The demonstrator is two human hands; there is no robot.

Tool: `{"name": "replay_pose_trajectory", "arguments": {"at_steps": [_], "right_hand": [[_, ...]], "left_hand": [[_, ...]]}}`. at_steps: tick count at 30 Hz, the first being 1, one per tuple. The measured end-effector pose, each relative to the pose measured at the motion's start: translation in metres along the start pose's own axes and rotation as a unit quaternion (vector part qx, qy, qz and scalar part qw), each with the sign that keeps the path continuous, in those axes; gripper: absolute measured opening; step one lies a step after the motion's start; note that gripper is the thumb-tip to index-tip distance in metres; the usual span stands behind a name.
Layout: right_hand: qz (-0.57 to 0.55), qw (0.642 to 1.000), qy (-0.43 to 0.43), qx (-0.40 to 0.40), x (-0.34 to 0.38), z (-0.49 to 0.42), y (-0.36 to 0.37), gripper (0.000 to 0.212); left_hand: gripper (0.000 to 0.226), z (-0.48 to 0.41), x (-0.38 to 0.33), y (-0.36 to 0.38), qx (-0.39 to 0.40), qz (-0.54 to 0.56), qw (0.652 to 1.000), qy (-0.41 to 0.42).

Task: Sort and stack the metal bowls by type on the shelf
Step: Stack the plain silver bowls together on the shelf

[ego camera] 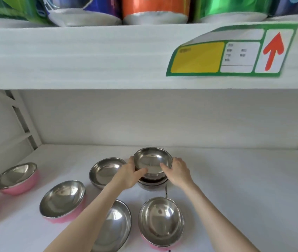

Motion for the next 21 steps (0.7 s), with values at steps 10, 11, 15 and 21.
{"name": "replay_pose_trajectory", "arguments": {"at_steps": [10,11,15,21], "right_hand": [[0.04,0.999,0.002,0.027,-0.004,0.006,0.014,0.053],[0.045,0.998,0.005,0.032,-0.004,0.006,0.014,0.055],[0.084,0.995,0.005,0.052,0.0,0.013,0.009,0.062],[0.182,0.98,-0.077,-0.013,0.033,0.03,-0.022,0.075]], "left_hand": [[0.072,0.001,0.012,0.014,0.023,-0.057,0.997,-0.039],[0.079,0.001,0.012,0.014,0.022,-0.073,0.996,-0.046],[0.087,0.009,0.01,0.003,-0.003,-0.153,0.988,-0.039],[0.088,0.043,-0.002,-0.033,-0.121,-0.276,0.952,0.046]]}}
Point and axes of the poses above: each hand's wrist, its own z-axis away from the middle knuckle, its own y-axis out of the palm, x = y × z, the point moved 9 cm from there along -z, towards the middle knuckle, and after that the axes turned 11 degrees about -y, right-handed, at the moved point
